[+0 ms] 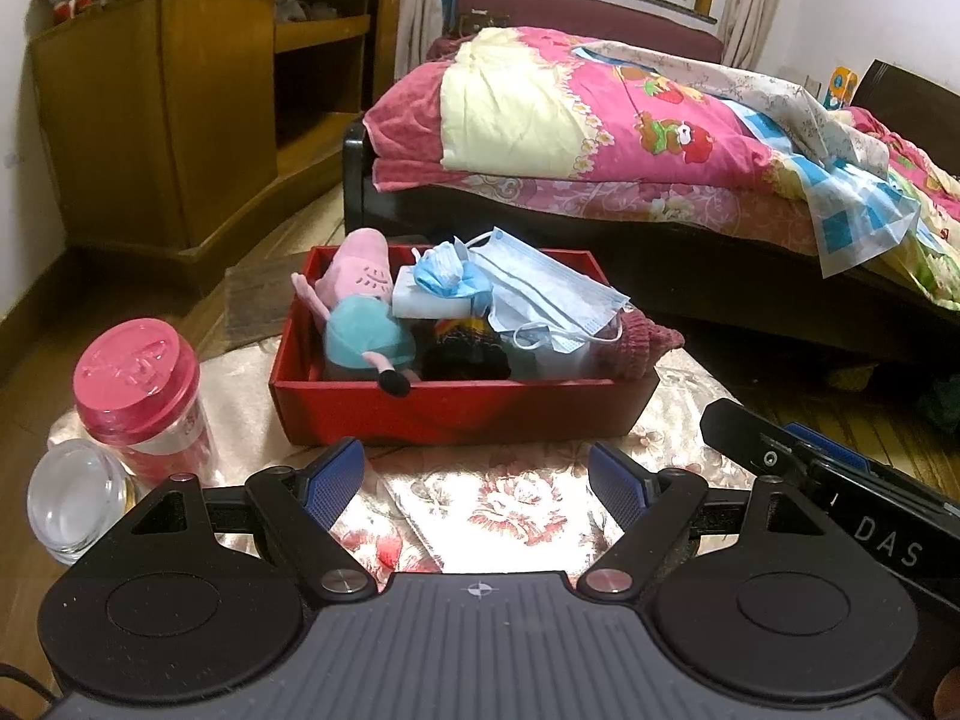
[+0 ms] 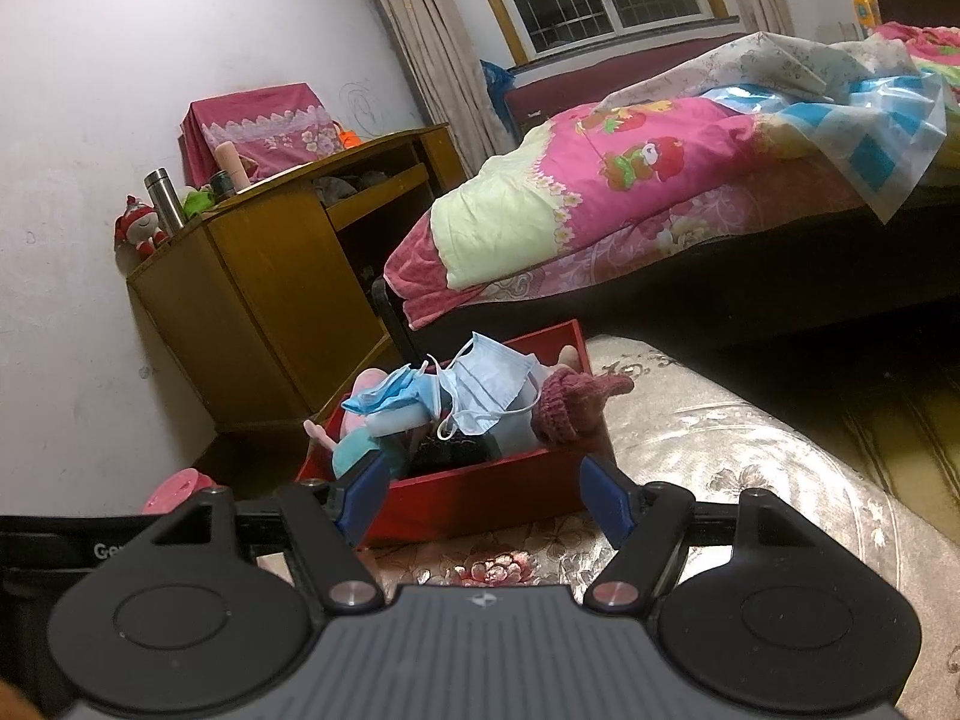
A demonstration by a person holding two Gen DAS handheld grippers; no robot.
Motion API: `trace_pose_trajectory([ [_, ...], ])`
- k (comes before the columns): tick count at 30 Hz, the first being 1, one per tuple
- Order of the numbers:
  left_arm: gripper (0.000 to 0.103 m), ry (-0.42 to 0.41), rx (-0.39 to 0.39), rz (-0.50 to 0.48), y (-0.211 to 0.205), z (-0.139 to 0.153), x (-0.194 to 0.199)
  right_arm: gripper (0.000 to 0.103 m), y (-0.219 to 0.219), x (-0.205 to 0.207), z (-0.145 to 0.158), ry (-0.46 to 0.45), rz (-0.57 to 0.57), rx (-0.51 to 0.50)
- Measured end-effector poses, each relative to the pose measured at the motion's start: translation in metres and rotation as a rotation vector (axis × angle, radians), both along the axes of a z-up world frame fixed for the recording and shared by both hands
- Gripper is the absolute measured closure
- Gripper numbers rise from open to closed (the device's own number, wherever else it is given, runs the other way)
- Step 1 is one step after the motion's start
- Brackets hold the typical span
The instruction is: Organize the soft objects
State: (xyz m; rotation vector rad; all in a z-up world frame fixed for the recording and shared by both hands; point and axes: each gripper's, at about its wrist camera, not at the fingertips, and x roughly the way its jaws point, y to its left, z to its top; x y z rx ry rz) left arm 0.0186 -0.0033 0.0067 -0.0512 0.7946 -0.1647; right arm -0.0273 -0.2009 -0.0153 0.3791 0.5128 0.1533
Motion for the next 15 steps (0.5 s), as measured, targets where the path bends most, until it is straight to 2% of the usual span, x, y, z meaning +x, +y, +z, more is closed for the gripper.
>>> trace_pose_trajectory([
  [15, 0.023, 0.001, 0.008, -0.004, -0.0008, -0.0016, 0.0017, 0.06, -0.0015, 0.0013, -0.003, 0.006, -0.004, 0.005],
])
